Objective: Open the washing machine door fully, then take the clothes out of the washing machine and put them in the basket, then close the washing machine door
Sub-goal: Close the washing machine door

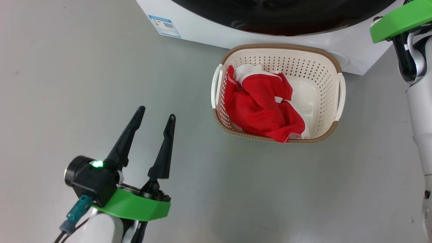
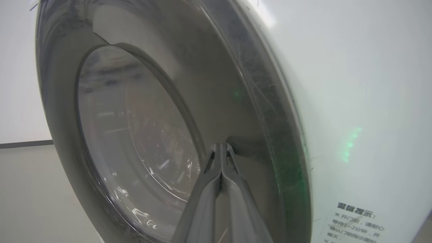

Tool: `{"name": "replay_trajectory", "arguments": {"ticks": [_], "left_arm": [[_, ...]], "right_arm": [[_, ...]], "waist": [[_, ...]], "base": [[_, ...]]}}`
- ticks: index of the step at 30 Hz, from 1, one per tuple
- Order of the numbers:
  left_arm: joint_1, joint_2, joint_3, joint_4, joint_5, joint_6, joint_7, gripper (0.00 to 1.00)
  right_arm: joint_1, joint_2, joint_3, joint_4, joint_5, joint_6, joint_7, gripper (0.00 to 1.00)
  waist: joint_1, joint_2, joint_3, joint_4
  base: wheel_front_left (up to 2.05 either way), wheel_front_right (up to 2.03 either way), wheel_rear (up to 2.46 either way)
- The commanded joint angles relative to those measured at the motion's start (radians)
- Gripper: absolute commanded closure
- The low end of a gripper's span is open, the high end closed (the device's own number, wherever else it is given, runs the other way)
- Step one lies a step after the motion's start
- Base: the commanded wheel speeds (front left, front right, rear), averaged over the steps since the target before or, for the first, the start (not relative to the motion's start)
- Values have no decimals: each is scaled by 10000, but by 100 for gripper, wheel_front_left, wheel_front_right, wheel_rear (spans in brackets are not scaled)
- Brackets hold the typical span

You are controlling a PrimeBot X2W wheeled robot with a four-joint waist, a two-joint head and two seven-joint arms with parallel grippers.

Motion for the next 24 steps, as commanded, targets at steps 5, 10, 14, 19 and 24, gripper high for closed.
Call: {"name": "replay_trajectory", "arguments": {"ticks": [5, 10, 14, 19, 24], "left_arm": [[-89, 206, 385, -194, -85, -54, -120, 0], [-64, 174, 601, -132, -132, -54, -120, 0], [-25, 159, 777, -40, -115, -54, -120, 0], [99, 149, 1026, 79, -106, -54, -120, 0], [277, 163, 1155, 167, -347, -54, -120, 0]], "right_arm": [[-190, 124, 15, -239, 216, -144, -25, 100], [419, 319, 283, -690, 511, -144, -25, 0], [1143, 465, 577, -1180, 728, -144, -25, 0], [2086, 613, 928, -1808, 870, -144, -25, 0], [2962, 735, 1125, -2330, 940, -144, -25, 0]], "waist": [[0, -1, -150, -191], [0, -1, -408, -514], [0, -1, -729, -857], [0, -1, -1189, -1343], [0, -1, -1667, -1836]], "base": [[0, 0, 0], [0, 0, 0], [0, 0, 0], [0, 0, 0], [0, 0, 0]]}}
